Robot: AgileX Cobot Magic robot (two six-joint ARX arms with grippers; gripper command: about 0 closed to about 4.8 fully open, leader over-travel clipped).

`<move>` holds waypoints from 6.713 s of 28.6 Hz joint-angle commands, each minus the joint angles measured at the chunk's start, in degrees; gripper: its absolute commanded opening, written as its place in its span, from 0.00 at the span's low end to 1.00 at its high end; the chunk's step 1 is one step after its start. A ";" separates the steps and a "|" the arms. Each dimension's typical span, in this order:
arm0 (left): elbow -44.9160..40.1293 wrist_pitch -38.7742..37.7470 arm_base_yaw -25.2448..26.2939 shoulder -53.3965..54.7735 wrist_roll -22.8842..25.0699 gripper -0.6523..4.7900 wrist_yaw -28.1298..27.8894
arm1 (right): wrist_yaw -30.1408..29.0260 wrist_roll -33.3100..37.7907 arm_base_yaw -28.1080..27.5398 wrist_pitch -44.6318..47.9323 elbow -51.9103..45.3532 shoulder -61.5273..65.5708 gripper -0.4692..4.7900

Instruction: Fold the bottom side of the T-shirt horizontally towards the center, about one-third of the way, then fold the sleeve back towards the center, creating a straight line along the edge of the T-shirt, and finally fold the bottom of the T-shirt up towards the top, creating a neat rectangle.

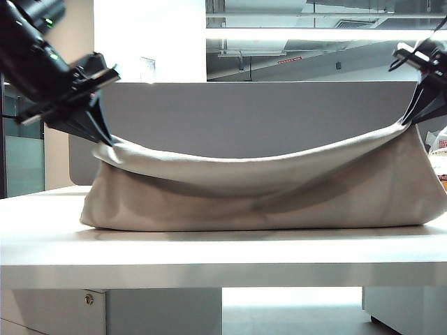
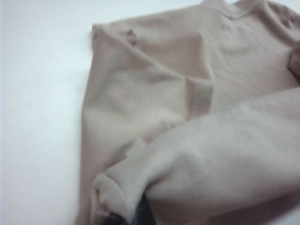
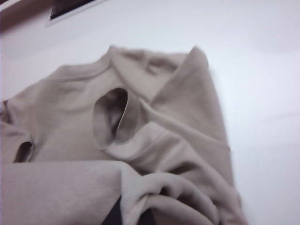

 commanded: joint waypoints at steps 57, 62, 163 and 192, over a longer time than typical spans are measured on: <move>28.04 -10.45 -1.03 25.27 2.23 0.15 3.96 | -9.51 -0.42 2.38 -4.28 24.33 26.64 0.08; 23.15 -11.23 -0.92 24.52 2.84 0.15 3.87 | -8.98 -3.48 2.47 -10.58 22.64 25.29 0.08; 48.81 -11.82 -6.69 41.18 3.48 0.11 6.12 | 1.64 -4.83 19.43 4.46 29.94 39.58 0.08; 48.83 -12.76 -4.96 41.16 3.69 0.11 -0.11 | 4.87 -2.34 11.74 -1.73 44.65 48.28 0.08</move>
